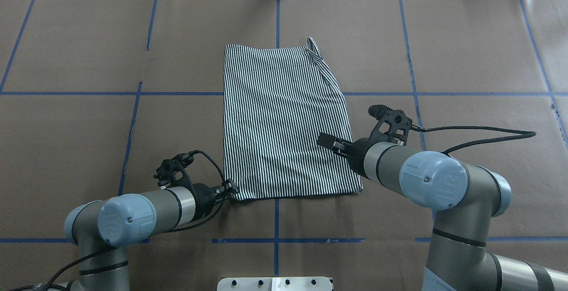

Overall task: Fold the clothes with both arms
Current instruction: 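Move the right gripper along the near edge toward the left gripper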

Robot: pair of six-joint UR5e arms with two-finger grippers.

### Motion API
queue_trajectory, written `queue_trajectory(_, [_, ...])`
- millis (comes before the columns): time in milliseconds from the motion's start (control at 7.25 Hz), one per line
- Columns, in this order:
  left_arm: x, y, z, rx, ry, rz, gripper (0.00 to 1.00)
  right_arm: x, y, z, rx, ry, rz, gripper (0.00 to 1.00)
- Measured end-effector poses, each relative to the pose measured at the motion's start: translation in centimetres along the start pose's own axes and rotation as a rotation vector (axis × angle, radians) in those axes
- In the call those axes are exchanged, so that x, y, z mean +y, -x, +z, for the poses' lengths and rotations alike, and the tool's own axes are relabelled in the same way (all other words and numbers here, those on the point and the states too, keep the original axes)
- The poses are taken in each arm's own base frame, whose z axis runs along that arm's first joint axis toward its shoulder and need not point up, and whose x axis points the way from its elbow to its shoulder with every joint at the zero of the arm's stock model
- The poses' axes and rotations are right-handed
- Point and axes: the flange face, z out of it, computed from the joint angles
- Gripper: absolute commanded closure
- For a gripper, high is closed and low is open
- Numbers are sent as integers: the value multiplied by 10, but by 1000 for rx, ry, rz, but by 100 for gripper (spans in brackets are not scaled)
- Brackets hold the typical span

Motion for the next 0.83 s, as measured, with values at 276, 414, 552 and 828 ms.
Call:
queue_trajectory(276, [2, 0, 0, 0, 3, 1, 88, 0, -1, 0, 1, 0, 0, 0])
queue_trajectory(414, [5, -1, 0, 1, 7, 2, 100, 0, -1, 0, 2, 0, 0, 0])
queue_trajectory(552, [7, -3, 0, 5, 10, 4, 100, 0, -1, 0, 2, -1, 0, 0])
queue_trajectory(828, [8, -7, -3, 14, 16, 11, 100, 10, 3, 3, 1, -3, 12, 9])
